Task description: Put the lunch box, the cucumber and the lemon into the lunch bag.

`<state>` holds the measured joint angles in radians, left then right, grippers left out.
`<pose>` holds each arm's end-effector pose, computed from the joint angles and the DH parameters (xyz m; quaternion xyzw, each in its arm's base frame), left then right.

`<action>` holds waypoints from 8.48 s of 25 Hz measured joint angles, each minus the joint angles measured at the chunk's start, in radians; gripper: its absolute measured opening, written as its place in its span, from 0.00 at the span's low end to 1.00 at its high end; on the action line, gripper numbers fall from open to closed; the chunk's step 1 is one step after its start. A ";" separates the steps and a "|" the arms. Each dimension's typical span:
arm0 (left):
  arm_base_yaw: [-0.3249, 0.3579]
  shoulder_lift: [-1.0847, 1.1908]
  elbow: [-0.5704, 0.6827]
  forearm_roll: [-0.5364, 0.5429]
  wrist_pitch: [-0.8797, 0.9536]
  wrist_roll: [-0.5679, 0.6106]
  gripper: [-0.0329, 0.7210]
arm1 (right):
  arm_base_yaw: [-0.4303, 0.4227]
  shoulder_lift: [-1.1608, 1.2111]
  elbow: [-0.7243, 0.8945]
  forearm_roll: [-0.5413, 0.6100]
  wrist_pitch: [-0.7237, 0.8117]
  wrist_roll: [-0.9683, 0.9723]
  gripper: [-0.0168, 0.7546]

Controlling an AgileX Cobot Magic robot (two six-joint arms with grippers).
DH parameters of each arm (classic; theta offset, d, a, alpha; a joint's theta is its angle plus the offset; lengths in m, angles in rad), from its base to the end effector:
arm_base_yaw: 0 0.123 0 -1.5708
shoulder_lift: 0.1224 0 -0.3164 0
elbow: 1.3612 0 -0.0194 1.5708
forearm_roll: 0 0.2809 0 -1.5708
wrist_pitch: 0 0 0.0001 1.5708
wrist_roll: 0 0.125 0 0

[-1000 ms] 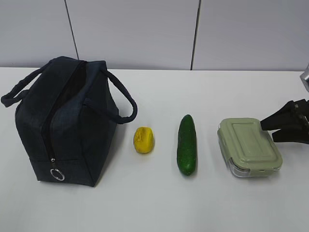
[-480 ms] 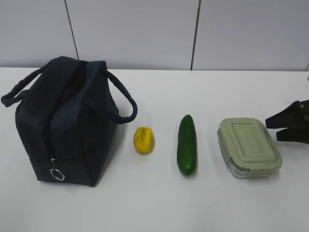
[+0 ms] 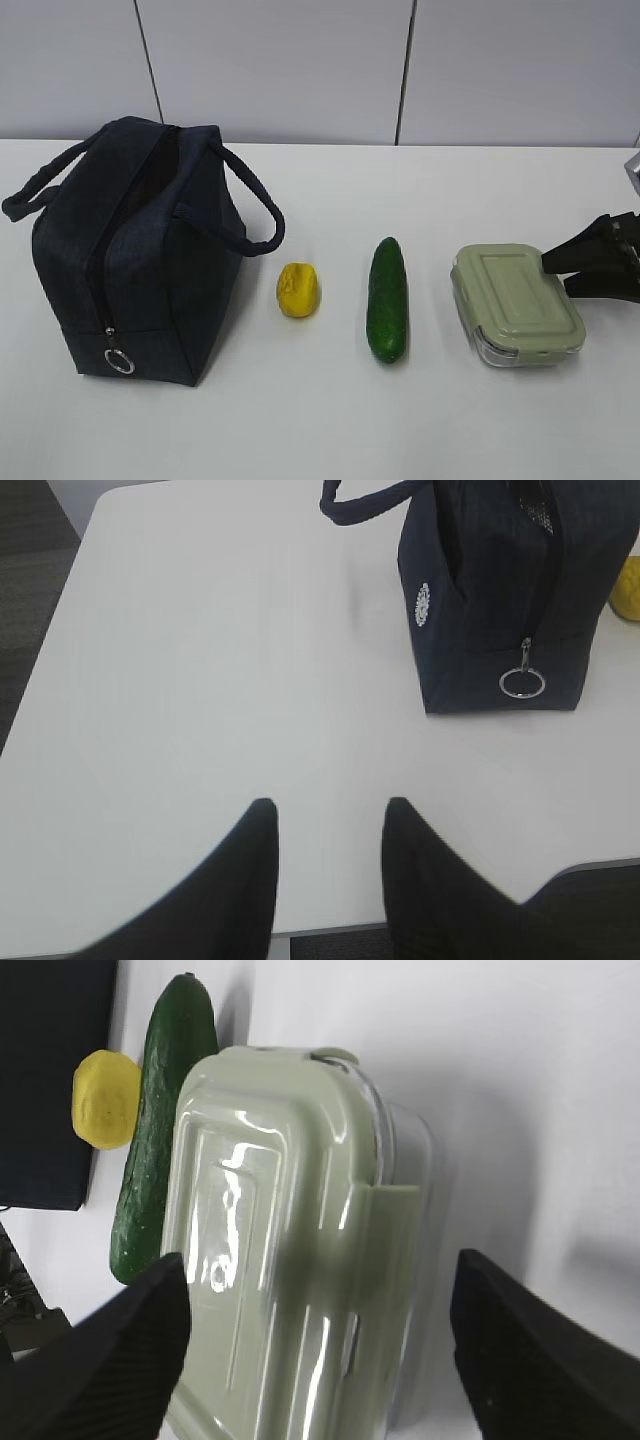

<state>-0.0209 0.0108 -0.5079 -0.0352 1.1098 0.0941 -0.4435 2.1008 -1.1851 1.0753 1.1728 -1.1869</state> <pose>0.0180 -0.0043 0.2734 0.0509 0.8649 0.0007 0.4994 0.3945 -0.0751 0.1079 -0.0301 0.8888 0.4207 0.1790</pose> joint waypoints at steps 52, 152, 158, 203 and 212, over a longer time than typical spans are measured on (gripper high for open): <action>0.000 0.000 0.000 0.000 0.000 0.000 0.36 | 0.098 0.141 0.000 0.113 0.039 -0.040 0.80; -0.105 1.782 -0.969 -0.227 0.111 0.198 0.56 | 0.160 0.141 0.000 0.133 0.061 -0.031 0.50; -0.105 1.784 -0.968 -0.222 0.111 0.198 0.16 | 0.160 0.141 0.000 0.133 0.061 -0.027 0.50; -0.236 1.711 -0.970 0.027 0.109 0.081 0.06 | 0.167 0.055 0.003 0.146 -0.042 0.059 0.49; -0.236 1.711 -0.970 0.027 0.109 0.077 0.06 | 0.177 0.020 0.009 0.177 -0.046 0.081 0.48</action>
<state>-0.2567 1.7223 -1.4780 -0.0082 1.2188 0.1712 -0.2665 2.1205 -1.1759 1.2524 1.1271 -1.1061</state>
